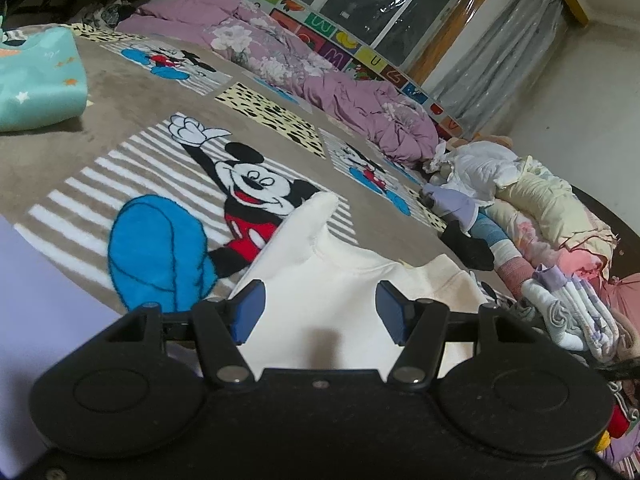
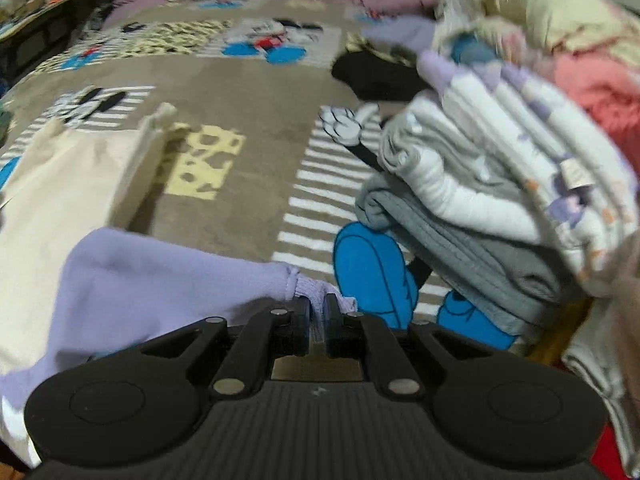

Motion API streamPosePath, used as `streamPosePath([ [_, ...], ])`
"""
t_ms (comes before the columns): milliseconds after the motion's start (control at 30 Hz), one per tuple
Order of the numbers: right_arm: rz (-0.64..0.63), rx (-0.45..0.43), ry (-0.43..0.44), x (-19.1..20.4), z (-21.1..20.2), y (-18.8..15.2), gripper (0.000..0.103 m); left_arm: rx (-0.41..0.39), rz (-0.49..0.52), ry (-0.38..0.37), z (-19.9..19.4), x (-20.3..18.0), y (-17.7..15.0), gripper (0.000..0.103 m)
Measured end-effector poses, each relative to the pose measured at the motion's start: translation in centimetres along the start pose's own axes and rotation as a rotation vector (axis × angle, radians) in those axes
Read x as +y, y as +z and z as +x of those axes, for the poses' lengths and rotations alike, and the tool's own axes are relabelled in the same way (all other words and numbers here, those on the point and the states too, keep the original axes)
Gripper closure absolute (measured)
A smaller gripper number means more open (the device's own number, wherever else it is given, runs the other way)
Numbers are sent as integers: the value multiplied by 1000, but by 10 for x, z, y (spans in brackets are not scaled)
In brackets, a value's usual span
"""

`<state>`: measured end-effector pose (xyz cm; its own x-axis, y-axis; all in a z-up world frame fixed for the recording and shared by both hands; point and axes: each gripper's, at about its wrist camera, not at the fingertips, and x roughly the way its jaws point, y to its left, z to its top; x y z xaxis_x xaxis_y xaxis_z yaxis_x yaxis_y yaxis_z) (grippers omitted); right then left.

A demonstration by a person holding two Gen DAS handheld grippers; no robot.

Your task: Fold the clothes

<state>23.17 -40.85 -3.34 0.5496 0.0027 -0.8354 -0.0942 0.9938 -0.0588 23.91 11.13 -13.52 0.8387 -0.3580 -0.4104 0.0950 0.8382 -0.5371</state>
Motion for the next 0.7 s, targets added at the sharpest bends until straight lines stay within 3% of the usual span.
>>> streamPosePath([
  [167, 66, 7, 24, -7, 41, 23, 92, 8, -3, 7, 2, 5, 0, 43],
  [333, 197, -52, 60, -16, 73, 29, 73, 22, 2, 17, 8, 7, -1, 43],
  [400, 282, -87, 75, -23, 79, 20, 66, 26, 3, 18, 9, 7, -1, 43],
  [500, 425, -152, 102, -37, 74, -3, 64, 26, 3, 15, 10, 7, -1, 43],
  [567, 531, -192, 134, -45, 70, -21, 56, 24, 5, 13, 9, 6, -1, 43],
  [700, 695, -212, 215, -54, 76, -49, 54, 24, 13, 10, 7, 4, -2, 43],
])
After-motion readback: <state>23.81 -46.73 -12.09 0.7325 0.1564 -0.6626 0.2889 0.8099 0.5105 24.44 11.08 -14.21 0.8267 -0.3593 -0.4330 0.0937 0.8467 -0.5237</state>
